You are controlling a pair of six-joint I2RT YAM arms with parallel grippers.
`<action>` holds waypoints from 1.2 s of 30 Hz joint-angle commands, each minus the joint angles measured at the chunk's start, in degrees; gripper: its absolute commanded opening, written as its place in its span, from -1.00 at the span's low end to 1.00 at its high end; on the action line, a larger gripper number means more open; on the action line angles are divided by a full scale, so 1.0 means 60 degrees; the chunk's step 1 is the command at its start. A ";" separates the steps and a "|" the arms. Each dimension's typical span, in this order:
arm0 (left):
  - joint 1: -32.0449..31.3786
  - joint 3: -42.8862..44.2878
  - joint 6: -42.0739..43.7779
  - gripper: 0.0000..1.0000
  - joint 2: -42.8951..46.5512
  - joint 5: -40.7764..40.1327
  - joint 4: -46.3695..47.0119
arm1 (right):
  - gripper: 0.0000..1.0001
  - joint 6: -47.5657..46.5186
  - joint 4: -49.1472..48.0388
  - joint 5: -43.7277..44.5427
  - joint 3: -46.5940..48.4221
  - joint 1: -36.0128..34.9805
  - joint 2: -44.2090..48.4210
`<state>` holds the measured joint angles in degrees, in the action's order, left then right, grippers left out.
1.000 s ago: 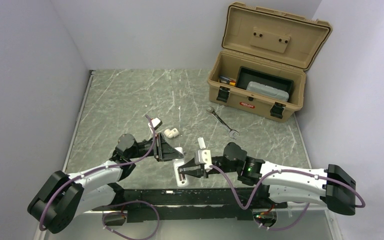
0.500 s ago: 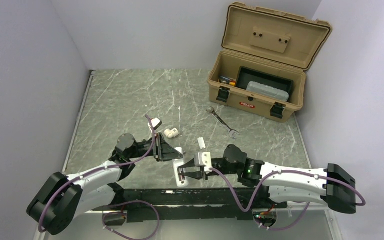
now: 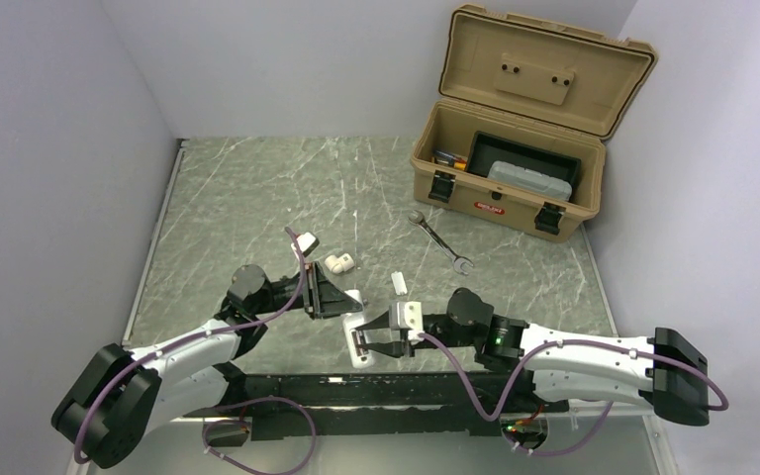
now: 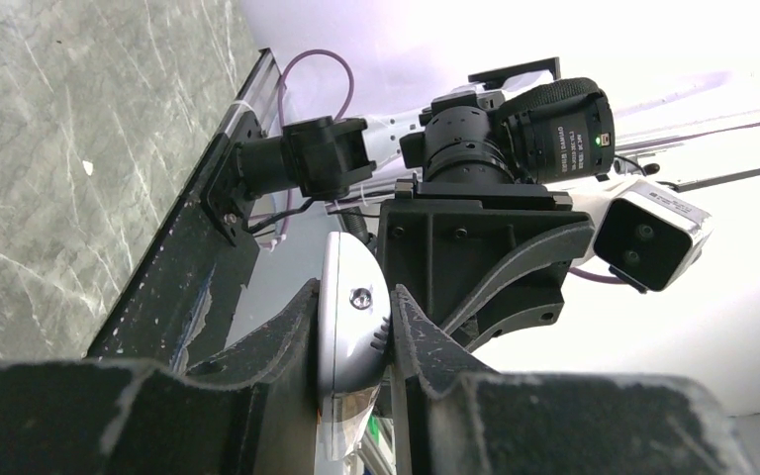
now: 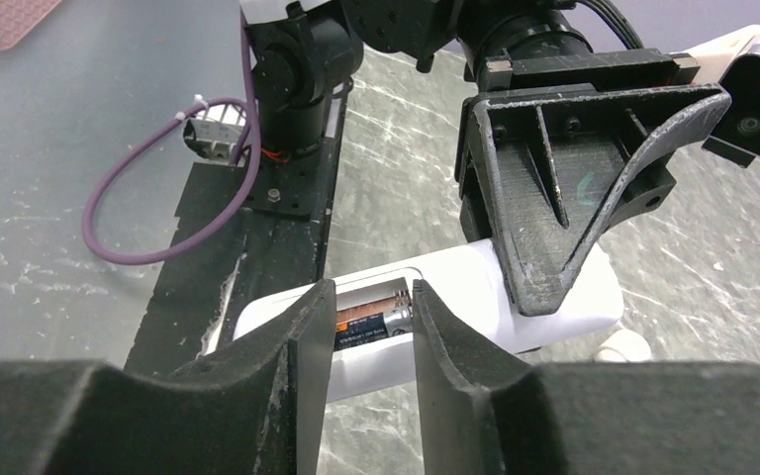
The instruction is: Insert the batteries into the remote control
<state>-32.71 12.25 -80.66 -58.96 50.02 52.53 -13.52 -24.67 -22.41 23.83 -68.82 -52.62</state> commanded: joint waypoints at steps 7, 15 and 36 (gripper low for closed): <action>0.0032 0.0738 -0.0164 -1.00 0.0409 0.0105 0.0888 | -0.11 0.0554 0.0300 0.0275 -0.0691 0.0021 -0.0300; 0.0032 0.0748 0.0289 -1.00 0.0730 0.0071 0.0115 | -0.08 0.0612 0.0176 0.0472 -0.0796 0.0024 0.0062; 0.0039 0.0638 -0.0345 -1.00 0.0378 0.0101 0.1196 | -0.55 0.0247 0.1731 0.0362 -0.0520 0.0015 0.0069</action>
<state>-32.40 13.10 -78.65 -57.60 49.89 49.82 -12.12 -28.23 -20.97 21.63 -68.77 -51.27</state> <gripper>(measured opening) 0.292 0.235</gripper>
